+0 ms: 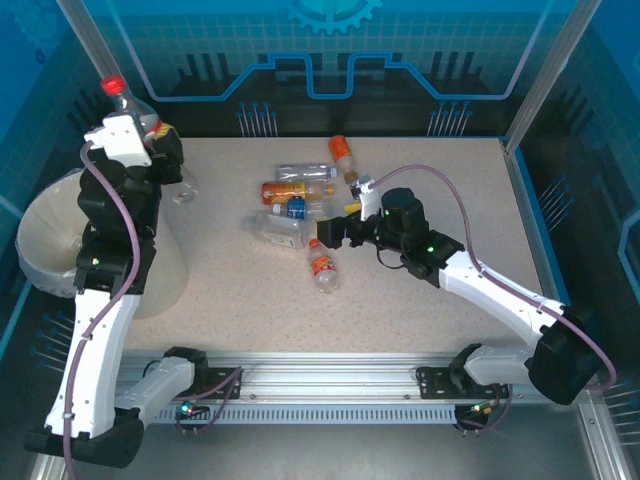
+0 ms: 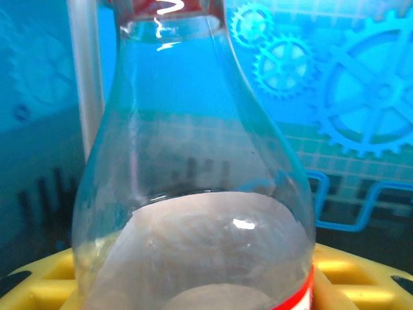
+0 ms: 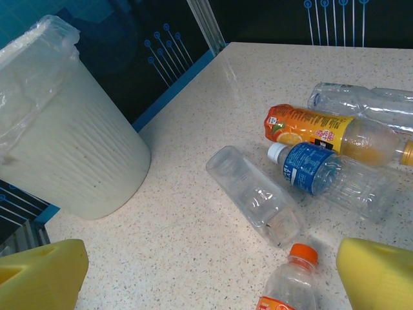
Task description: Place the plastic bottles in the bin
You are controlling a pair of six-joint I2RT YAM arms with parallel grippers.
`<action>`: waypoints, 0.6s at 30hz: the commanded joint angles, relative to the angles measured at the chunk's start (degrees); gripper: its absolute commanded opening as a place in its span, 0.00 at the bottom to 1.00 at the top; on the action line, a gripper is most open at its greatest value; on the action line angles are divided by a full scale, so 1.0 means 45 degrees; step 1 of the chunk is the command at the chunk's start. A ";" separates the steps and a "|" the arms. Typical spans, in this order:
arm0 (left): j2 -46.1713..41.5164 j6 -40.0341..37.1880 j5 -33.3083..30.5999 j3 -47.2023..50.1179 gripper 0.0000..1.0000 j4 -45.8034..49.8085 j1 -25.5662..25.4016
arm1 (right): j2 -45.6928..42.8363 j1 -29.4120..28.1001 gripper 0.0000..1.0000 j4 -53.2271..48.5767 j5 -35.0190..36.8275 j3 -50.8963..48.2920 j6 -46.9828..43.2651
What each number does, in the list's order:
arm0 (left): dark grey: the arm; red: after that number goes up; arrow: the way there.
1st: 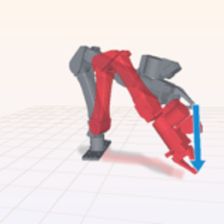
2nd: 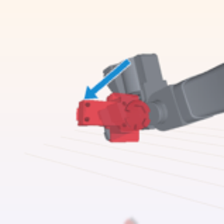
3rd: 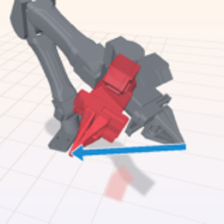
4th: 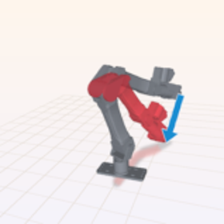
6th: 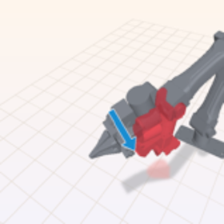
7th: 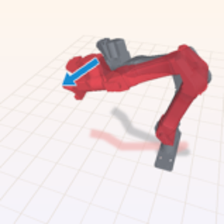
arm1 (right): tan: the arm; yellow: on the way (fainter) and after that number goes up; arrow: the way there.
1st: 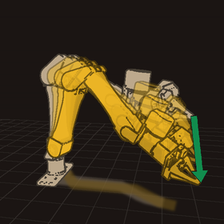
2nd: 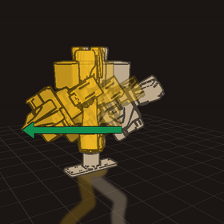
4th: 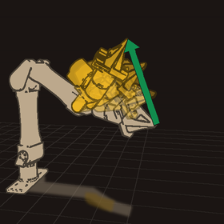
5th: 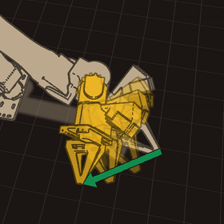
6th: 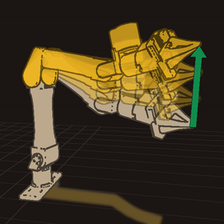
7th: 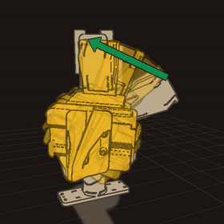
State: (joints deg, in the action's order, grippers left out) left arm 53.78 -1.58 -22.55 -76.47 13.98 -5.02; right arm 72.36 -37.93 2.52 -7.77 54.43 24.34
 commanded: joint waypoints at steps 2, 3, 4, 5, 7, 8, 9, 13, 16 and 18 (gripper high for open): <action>0.0114 -0.2475 -0.2393 -0.0182 0.53 -0.1400 0.1057 | -0.0006 -0.0104 1.00 -0.0117 0.0045 0.0517 -0.0207; 0.0119 -0.2591 -0.2352 -0.0114 0.53 -0.1438 0.1499 | -0.0025 -0.0106 1.00 -0.0246 0.0076 0.0561 -0.0300; 0.0101 -0.2597 -0.2246 -0.0033 0.53 -0.1431 0.1909 | -0.0025 -0.0106 1.00 -0.0358 0.0096 0.0631 -0.0399; 0.0088 -0.2546 -0.2123 0.0061 0.53 -0.1372 0.2362 | -0.0037 -0.0106 1.00 -0.0505 0.0159 0.0704 -0.0492; 0.0064 -0.2285 -0.1844 0.0240 0.53 -0.1176 0.3158 | -0.0010 -0.0106 1.00 -0.0580 0.0203 0.0791 -0.0602; 0.0061 -0.2041 -0.1723 0.0386 0.53 -0.1134 0.3587 | -0.0005 -0.0103 1.00 -0.0600 0.0204 0.0813 -0.0626; 0.0071 -0.1711 -0.1580 0.0567 0.53 -0.1123 0.4033 | 0.0027 -0.0107 1.00 -0.0582 0.0187 0.0864 -0.0632; 0.0186 -0.0639 -0.0226 0.1469 0.53 -0.1555 0.5780 | 0.0149 -0.0096 1.00 -0.0634 0.0091 0.1168 -0.0603; 0.0436 -0.0556 0.1430 0.2433 0.53 -0.2689 0.6921 | 0.0090 -0.0096 1.00 -0.0823 0.0092 0.1433 -0.0733; 0.0692 -0.0661 0.2399 0.3105 0.54 -0.3619 0.7594 | -0.0013 -0.0105 1.00 -0.0893 0.0195 0.1459 -0.0860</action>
State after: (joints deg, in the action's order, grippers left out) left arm 55.61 -5.89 -20.62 -65.78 5.45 25.91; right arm 72.55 -37.93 -0.47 -7.55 59.07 22.09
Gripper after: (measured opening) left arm 0.541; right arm 0.999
